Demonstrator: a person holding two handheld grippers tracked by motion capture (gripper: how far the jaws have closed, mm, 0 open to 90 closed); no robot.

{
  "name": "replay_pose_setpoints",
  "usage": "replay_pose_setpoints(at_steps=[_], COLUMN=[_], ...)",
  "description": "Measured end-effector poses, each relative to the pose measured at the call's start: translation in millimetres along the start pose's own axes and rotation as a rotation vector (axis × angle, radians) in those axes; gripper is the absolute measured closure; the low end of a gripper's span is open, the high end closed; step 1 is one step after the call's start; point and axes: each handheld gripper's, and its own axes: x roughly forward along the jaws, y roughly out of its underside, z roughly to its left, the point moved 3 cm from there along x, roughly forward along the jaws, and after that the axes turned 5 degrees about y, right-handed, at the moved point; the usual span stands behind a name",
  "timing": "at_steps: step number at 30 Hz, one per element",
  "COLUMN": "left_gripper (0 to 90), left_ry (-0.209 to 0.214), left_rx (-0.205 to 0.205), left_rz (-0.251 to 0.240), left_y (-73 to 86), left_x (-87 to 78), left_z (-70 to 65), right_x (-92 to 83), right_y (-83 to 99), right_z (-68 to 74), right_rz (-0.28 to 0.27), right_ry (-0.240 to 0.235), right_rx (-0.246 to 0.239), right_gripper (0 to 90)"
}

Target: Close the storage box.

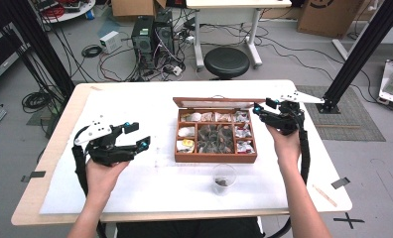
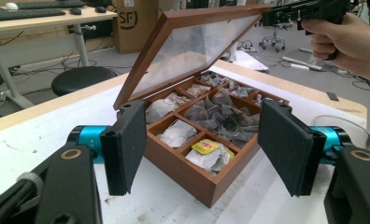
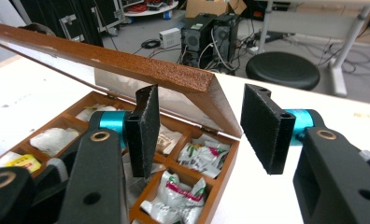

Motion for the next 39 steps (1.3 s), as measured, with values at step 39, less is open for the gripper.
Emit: replay_pose_setpoints(at_steps=[39], left_gripper=[33.2], left_ry=[0.018], left_rx=[-0.006], left_rz=[0.01], left_y=[1.4], left_x=[7.3], left_z=[-4.3], right_x=[-13.5], right_y=[59.7], right_z=[10.8], right_rz=[0.045], right_ry=[-0.1], right_rx=[0.2], right_gripper=[65.4])
